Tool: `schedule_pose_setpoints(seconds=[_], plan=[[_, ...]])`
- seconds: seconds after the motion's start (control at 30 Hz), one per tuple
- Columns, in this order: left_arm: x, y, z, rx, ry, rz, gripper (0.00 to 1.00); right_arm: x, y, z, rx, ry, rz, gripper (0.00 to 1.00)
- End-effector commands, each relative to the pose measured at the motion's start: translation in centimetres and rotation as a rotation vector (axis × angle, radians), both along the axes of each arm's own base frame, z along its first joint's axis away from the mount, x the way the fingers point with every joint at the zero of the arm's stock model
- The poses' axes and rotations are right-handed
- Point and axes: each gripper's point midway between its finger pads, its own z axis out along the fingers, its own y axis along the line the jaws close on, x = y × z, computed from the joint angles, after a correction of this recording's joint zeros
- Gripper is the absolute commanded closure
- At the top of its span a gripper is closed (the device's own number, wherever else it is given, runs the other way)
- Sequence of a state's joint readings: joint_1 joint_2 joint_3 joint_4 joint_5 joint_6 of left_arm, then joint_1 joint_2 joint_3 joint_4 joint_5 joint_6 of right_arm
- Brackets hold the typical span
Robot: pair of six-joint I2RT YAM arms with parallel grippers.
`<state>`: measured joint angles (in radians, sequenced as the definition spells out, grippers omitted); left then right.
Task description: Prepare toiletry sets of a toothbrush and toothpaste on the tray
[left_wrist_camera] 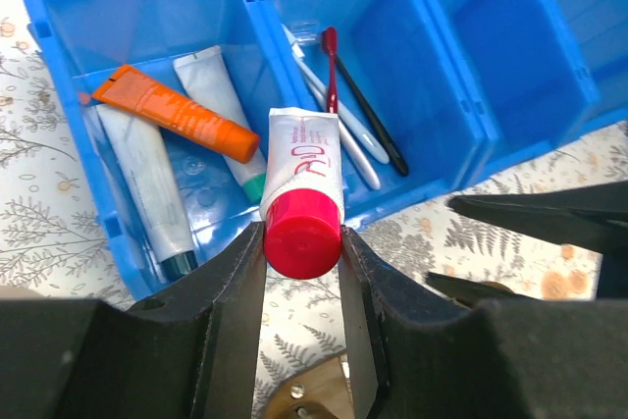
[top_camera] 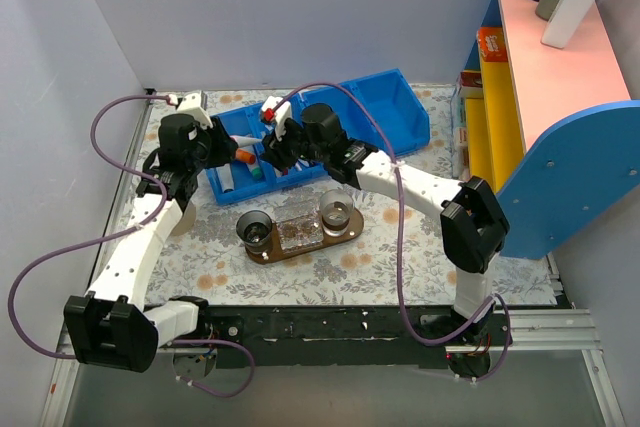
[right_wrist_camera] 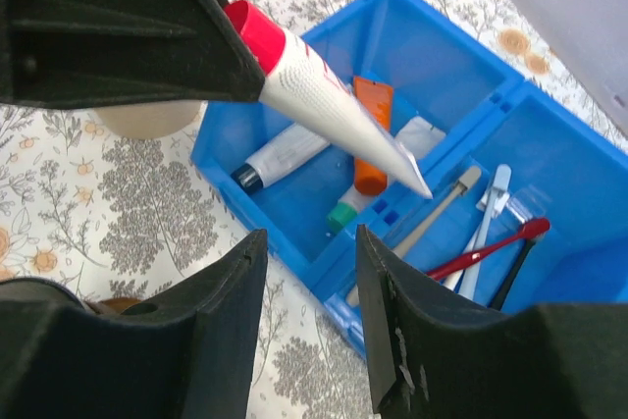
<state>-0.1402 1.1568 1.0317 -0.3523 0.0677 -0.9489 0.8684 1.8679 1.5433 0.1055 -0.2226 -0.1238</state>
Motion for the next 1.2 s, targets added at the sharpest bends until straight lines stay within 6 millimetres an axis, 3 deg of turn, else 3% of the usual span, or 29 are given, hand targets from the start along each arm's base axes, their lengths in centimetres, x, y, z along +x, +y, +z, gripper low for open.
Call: schedule_pose_setpoints(seconds=[0.0,0.27,0.63,1.17], plan=[[-1.1,-0.9,4.2,-0.048,-0.079,-0.044,1.0,0.6,2.6,5.2,0.103,-0.18,0.043,0.51],[-2.0,-1.2,4.8,-0.06,-0.092,-0.066,1.0,0.4,4.8,4.0,0.067,-0.272,0.085,0.5],[-3.1,-2.3,5.9,-0.104,-0.099,-0.127,1.0,0.7,6.1,3.5,0.03,-0.323,0.125,0.5],[-3.8,-2.9,6.6,-0.117,-0.105,-0.167,1.0,1.6,5.9,2.5,-0.031,-0.467,0.123,0.49]])
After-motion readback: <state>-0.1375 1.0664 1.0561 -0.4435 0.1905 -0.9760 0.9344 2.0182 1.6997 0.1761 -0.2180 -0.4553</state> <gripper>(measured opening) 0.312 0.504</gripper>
